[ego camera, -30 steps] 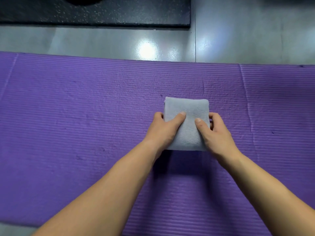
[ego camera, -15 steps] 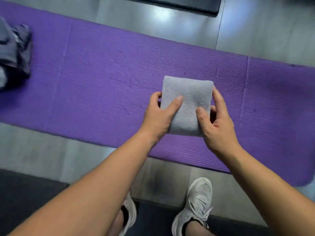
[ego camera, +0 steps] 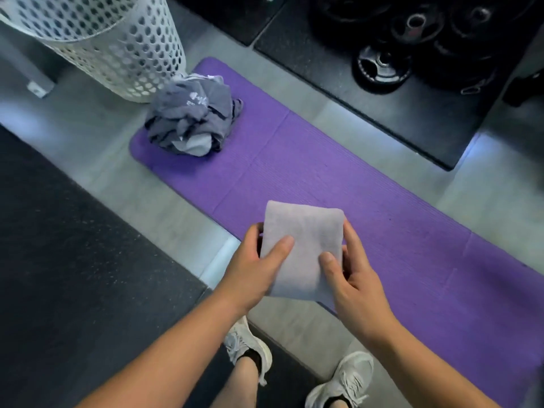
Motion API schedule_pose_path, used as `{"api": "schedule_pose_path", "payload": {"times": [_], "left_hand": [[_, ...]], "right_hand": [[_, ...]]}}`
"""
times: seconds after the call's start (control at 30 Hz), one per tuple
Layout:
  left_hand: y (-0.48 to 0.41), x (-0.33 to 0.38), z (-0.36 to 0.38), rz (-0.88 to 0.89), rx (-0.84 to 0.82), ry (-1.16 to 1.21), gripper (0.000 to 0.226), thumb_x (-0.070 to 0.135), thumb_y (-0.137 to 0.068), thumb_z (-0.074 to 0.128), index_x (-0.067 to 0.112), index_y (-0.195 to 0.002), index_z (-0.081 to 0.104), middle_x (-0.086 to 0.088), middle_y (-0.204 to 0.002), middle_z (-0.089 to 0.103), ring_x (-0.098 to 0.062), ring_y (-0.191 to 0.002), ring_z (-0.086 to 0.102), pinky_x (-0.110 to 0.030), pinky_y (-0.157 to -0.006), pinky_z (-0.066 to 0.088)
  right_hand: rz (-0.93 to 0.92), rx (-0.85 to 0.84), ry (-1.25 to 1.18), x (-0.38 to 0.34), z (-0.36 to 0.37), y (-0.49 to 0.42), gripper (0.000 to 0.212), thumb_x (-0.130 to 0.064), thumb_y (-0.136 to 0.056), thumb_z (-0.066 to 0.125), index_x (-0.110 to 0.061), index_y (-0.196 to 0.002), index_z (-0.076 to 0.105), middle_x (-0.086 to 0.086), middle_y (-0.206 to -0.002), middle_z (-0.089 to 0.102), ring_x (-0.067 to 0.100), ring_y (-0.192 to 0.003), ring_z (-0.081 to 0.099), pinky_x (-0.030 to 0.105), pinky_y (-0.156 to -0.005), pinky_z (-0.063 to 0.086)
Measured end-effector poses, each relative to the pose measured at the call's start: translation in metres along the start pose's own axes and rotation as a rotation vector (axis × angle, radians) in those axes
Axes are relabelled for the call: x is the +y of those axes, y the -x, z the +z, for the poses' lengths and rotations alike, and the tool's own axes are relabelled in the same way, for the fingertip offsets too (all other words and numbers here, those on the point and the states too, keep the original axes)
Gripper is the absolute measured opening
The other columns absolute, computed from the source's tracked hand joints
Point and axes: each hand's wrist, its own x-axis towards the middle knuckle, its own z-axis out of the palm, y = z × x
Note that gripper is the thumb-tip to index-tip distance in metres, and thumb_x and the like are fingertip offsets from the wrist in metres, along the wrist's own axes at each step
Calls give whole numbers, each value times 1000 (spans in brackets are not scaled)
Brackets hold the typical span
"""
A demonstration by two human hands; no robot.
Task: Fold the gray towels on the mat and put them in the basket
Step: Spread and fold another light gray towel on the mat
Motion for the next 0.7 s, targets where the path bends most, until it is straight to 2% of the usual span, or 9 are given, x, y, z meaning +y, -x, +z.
{"api": "schedule_pose_path", "payload": {"times": [0.03, 0.1, 0.17, 0.23, 0.33, 0.43, 0.53, 0.63, 0.7], "left_hand": [[-2, 9, -20, 0, 10, 7, 45, 52, -77, 71, 30, -114, 60, 17, -101, 74, -2, -93, 71, -29, -82, 56], [-9, 27, -61, 16, 33, 10, 40, 49, -82, 74, 30, -114, 60, 18, -100, 74, -2, -91, 71, -31, -82, 57], [-21, 44, -104, 36, 60, -9, 33, 45, -88, 74, 30, -113, 59, 20, -97, 73, 0, -88, 71, -27, -78, 54], [-32, 61, -147, 61, 94, -31, 37, 52, -84, 72, 31, -113, 60, 22, -97, 73, 2, -88, 70, -30, -81, 55], [-51, 85, -208, 87, 153, -47, 48, 63, -75, 67, 34, -113, 61, 22, -102, 73, 0, -94, 70, -37, -88, 56], [-71, 112, -262, 87, 158, -60, 34, 55, -84, 69, 36, -111, 61, 26, -98, 72, 4, -90, 68, -32, -83, 54], [-101, 138, -312, 74, 181, -69, 39, 60, -79, 67, 36, -109, 61, 23, -100, 72, 2, -91, 69, -38, -88, 57], [-144, 163, -361, 59, 201, -66, 46, 66, -73, 66, 36, -109, 61, 19, -102, 73, -3, -95, 70, -44, -91, 57], [-178, 182, -394, 50, 206, -53, 46, 64, -73, 66, 36, -110, 62, 19, -103, 73, -3, -95, 70, -45, -91, 57]], "right_hand": [[-17, -13, 13, -16, 14, -6, 59, -43, -99, 55, -59, -148, 27, -18, -139, 58, -3, -125, 55, 26, -104, 48], [-33, -40, 30, -49, 43, -23, 60, -30, -101, 58, -61, -142, 29, -20, -126, 64, -8, -113, 60, 8, -86, 47], [-38, -69, 58, -79, 75, -44, 62, -25, -100, 59, -67, -134, 29, -17, -116, 67, -7, -98, 64, 6, -72, 47], [-47, -92, 51, -109, 111, -61, 62, -26, -100, 59, -70, -132, 30, -11, -115, 65, -3, -93, 64, 8, -64, 49], [-75, -144, 20, -146, 160, -89, 64, -29, -99, 60, -61, -146, 30, -9, -120, 64, 11, -100, 65, 19, -72, 55], [-100, -168, 24, -175, 204, -120, 64, -35, -99, 60, -56, -150, 27, -10, -124, 63, 16, -105, 64, 31, -87, 56], [-122, -177, 5, -202, 248, -161, 64, -29, -101, 59, -51, -152, 28, -12, -124, 65, 18, -107, 64, 29, -87, 55], [-115, -180, -15, -231, 293, -210, 66, -20, -101, 58, -52, -152, 29, -18, -124, 65, 14, -108, 64, 27, -90, 54], [-110, -169, -23, -249, 323, -246, 67, -20, -101, 57, -50, -153, 27, -16, -131, 63, 14, -113, 64, 35, -96, 54]]}}
